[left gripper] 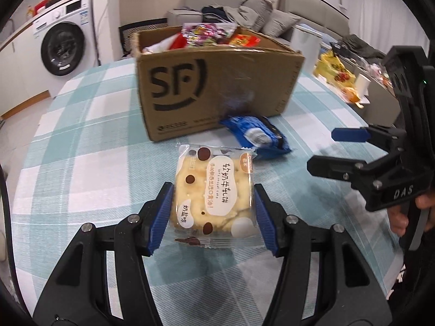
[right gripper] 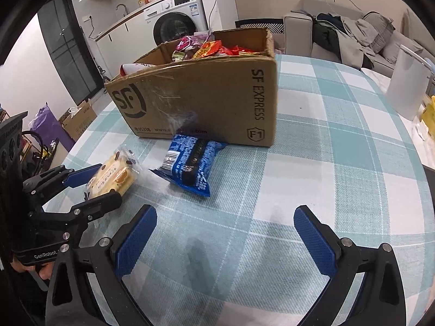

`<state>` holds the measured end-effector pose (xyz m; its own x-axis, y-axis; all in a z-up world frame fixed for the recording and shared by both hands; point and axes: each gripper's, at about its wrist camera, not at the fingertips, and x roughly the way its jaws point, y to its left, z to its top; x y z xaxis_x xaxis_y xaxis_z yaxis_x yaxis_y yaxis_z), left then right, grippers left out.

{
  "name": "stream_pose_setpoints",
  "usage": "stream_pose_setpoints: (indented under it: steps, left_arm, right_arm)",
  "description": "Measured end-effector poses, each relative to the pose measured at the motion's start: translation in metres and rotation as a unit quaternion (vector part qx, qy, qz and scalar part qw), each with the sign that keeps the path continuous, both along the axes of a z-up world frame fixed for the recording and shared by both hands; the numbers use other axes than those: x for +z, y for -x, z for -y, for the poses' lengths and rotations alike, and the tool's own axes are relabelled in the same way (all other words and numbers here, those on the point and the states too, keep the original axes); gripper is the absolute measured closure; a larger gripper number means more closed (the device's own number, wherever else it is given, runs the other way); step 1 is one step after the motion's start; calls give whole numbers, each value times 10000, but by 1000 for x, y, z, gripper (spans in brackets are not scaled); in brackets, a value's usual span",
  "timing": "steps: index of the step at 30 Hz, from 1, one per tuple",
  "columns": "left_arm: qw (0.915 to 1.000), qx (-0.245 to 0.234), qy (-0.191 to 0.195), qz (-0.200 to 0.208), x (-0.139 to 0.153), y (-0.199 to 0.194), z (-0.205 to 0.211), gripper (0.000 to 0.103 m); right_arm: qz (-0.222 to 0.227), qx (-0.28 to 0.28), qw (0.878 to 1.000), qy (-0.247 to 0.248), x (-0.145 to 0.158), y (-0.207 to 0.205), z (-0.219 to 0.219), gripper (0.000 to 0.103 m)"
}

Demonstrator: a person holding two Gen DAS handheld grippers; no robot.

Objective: Organize snacks
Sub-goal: 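Grasp the cream bun pack with the left gripper while the right grasps the blue Oreo pack, then carry the cream bun pack over the box while the right carries the blue Oreo pack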

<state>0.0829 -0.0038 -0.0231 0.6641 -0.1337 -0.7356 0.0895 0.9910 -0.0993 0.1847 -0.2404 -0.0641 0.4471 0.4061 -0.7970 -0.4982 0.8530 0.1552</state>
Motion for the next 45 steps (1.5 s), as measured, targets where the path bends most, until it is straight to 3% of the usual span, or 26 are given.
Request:
stream_pose_setpoints:
  steps: [12,22,26,32,45]
  left_arm:
    - [9988,470,-35,120,5,-7,-26,48]
    - [9983,560,-20,185,9,-4,-28,48]
    - [9982,568,-20,195,10,-3,-27,48]
    - [9981,573,-14,207,10,-3,-27,48]
    - [9977,596,24,320,16,2,-25,48]
  right_arm:
    - [-146,47,9996,-246,-5,-22,-35,3]
    - [-186,119,9995,-245,-14,-34,-58,24]
    - [-184,181,9990,-362,-15,-35,-62,42]
    - [-121,259,9990,-346,-17,-28,-67,55]
    - [13,378,9986,-372,-11,-11,-57,59]
